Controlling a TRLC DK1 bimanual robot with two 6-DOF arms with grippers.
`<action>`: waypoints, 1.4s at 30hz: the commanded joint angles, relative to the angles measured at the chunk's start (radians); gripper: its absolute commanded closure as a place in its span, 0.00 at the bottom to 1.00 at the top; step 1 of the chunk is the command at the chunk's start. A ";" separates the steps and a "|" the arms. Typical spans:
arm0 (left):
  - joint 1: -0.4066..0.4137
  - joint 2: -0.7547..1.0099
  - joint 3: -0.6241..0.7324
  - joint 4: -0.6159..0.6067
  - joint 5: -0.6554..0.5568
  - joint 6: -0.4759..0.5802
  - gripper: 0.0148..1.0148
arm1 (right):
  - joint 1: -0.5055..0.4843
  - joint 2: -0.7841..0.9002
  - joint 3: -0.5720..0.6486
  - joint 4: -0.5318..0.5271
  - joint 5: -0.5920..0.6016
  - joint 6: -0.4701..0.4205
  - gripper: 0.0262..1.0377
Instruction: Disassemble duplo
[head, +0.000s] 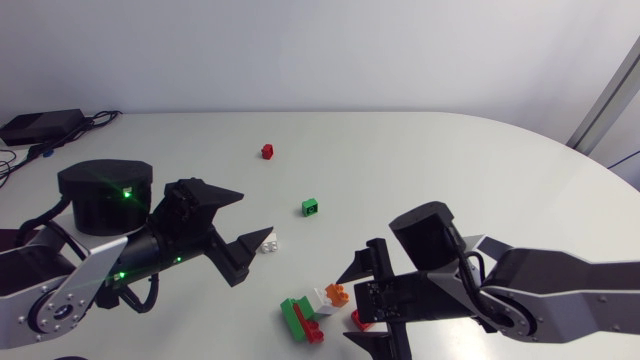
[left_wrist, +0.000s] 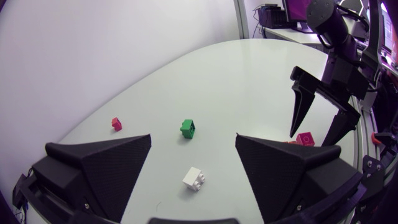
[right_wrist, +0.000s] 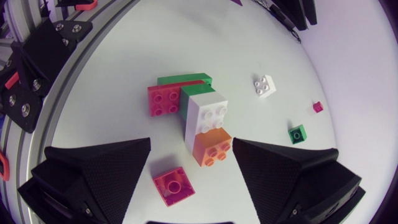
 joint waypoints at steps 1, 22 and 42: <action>-0.001 -0.002 -0.030 0.015 0.009 0.015 0.07 | -0.033 0.029 0.035 -0.012 -0.034 -0.060 0.08; 0.013 -0.002 -0.031 0.015 0.009 0.019 0.07 | -0.072 0.219 0.110 0.006 -0.080 -0.118 0.08; 0.010 -0.002 -0.031 0.015 0.009 0.025 0.07 | -0.095 0.257 0.079 0.149 -0.114 -0.101 0.47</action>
